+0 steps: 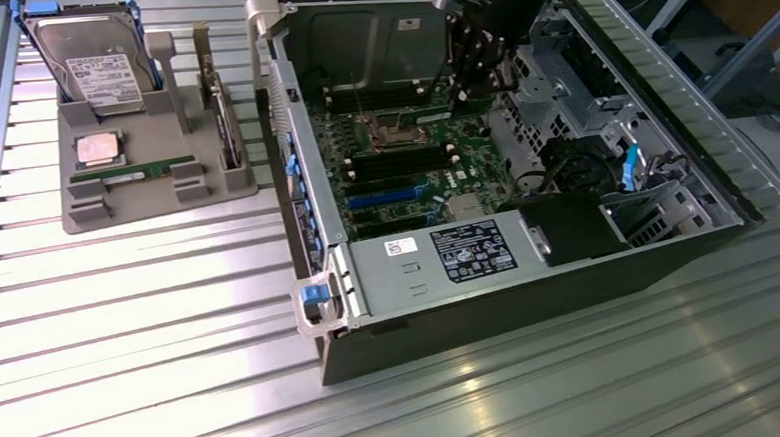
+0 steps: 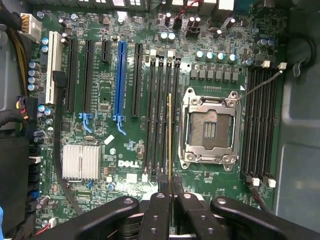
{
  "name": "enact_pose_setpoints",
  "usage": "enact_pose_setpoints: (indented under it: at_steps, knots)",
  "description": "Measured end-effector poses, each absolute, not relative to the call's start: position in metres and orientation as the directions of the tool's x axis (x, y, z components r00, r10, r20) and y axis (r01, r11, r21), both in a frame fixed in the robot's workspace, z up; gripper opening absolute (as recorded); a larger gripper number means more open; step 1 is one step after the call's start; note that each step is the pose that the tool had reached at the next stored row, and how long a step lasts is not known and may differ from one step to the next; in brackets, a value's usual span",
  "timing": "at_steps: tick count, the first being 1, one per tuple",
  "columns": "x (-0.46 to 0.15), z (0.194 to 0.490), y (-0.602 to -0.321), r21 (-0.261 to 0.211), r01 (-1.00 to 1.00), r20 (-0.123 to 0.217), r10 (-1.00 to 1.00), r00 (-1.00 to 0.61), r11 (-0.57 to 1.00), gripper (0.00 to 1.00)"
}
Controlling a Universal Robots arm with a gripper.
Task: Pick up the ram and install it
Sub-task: 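Insert the ram into the slot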
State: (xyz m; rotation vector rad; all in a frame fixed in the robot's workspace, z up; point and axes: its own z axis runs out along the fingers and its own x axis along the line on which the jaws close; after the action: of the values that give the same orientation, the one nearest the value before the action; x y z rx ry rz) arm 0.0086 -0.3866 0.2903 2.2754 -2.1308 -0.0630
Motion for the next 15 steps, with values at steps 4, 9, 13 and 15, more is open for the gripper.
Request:
enact_pose_setpoints:
  at_steps: [4,9,13,15]
  knots:
    - [0.009,0.288,-0.387,0.045,-0.997,-0.013,-0.998,0.065,-0.066,0.12]
    - [0.009,0.283,-0.387,0.045,-0.997,-0.011,-0.998,0.065,-0.066,0.12]
    - [0.008,0.281,-0.387,0.045,-0.997,-0.010,-0.998,0.065,-0.066,0.12]
    - [0.008,0.279,-0.387,0.045,-0.997,-0.010,-0.998,0.065,-0.066,0.12]
